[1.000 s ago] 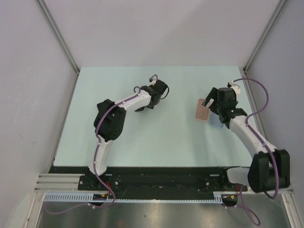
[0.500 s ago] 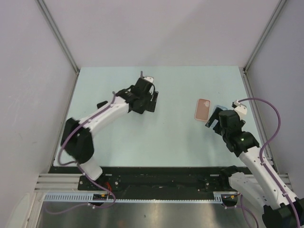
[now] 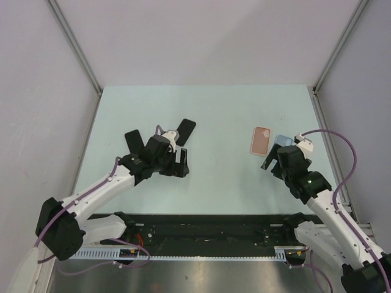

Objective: Take the phone out of the phone case
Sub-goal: Reset both arms

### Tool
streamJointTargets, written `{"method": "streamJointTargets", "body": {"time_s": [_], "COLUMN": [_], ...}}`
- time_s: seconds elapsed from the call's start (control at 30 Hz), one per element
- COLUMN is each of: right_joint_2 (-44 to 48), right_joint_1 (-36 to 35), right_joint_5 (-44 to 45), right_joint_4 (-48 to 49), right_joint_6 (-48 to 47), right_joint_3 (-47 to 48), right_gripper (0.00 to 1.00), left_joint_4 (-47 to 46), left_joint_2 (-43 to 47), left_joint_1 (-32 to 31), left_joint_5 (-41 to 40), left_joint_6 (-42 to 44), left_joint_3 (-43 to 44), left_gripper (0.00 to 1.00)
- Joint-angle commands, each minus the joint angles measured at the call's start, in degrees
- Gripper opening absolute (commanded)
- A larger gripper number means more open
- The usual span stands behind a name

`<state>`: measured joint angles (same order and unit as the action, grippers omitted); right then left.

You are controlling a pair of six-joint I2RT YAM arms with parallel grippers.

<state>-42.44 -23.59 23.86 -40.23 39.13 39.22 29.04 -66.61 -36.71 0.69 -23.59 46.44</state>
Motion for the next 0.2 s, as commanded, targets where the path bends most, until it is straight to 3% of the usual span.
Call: {"method": "streamJointTargets", "body": {"time_s": [0.0,0.17], "right_joint_2": [-2.2,-4.3], "right_joint_1": [-1.1,-2.5], "right_joint_5": [-1.2,-3.7], "right_joint_4": [2.6,6.2], "right_joint_6": [2.1,1.6], "right_joint_3": [-0.6,-1.3], "right_gripper": [0.99,0.97], "left_joint_4": [-5.2,-5.5], "left_joint_2": [3.5,-0.1], "left_joint_1": [0.0,0.0], "left_joint_5": [3.0,6.3], "left_joint_6": [-3.7,-4.4], "left_joint_3": [-0.6,0.4], "left_gripper": [0.93,0.92]}}
